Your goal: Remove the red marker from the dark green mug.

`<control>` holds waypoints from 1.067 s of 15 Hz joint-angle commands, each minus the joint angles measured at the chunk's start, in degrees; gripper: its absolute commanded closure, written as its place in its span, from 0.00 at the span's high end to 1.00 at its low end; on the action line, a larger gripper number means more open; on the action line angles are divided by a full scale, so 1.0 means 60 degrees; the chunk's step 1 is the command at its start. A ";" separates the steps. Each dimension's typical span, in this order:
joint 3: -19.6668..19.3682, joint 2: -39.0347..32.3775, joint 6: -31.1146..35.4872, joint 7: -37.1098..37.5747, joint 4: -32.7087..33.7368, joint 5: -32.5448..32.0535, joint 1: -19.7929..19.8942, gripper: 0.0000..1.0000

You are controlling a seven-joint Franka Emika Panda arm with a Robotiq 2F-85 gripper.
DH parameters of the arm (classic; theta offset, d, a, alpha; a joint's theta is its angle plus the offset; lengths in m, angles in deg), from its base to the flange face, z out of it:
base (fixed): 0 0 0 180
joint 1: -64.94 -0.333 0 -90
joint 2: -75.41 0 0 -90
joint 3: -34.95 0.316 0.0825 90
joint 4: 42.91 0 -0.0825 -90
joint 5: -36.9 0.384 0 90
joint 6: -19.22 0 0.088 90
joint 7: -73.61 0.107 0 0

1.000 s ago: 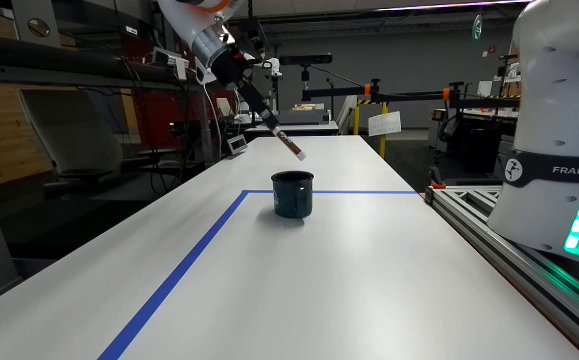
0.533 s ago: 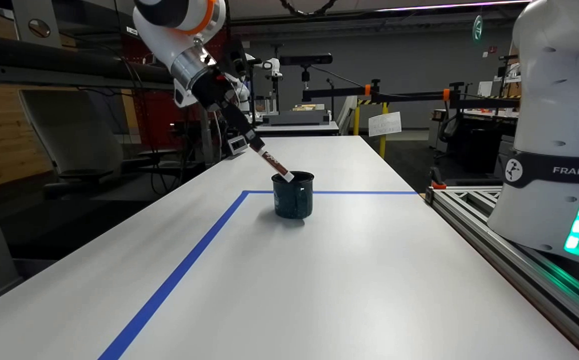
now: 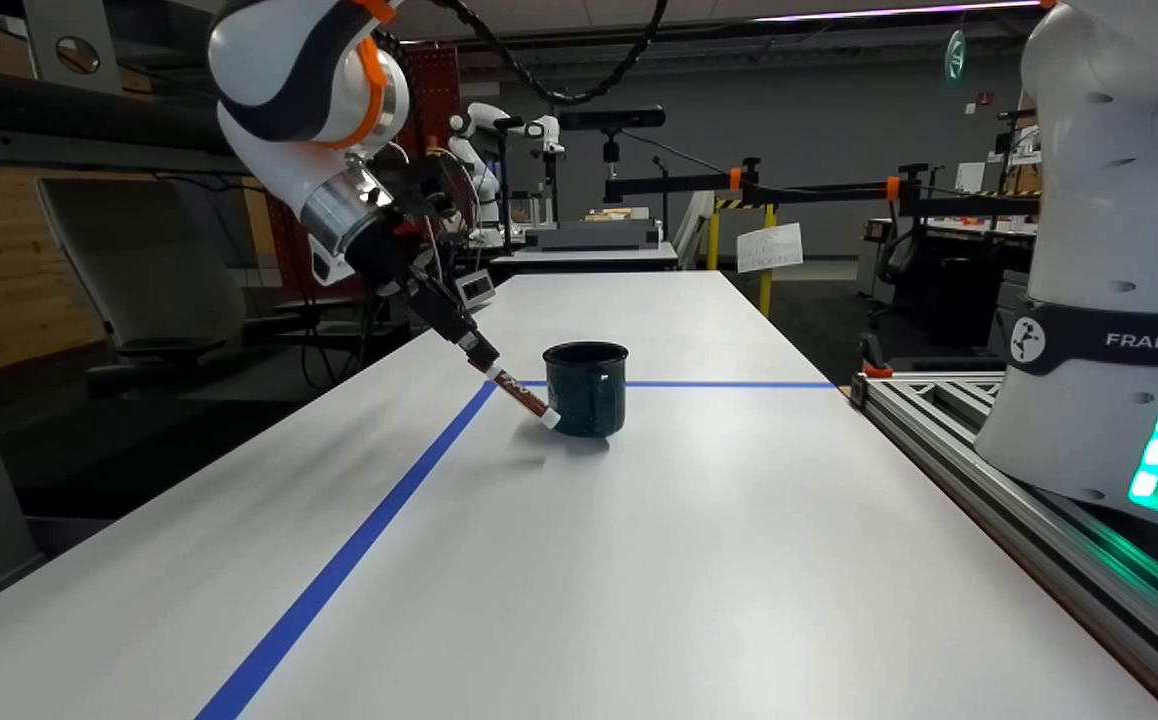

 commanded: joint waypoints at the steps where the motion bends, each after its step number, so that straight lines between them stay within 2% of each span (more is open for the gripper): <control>1: -0.0215 -0.0556 0.0126 0.0230 0.0521 -0.0460 -0.0146 0.05; 15: -0.0503 -0.1082 0.2232 0.1211 0.0269 -0.1225 -0.0402 0.05; 16: -0.0542 -0.1027 0.2293 0.1273 0.0215 -0.1298 -0.0446 0.45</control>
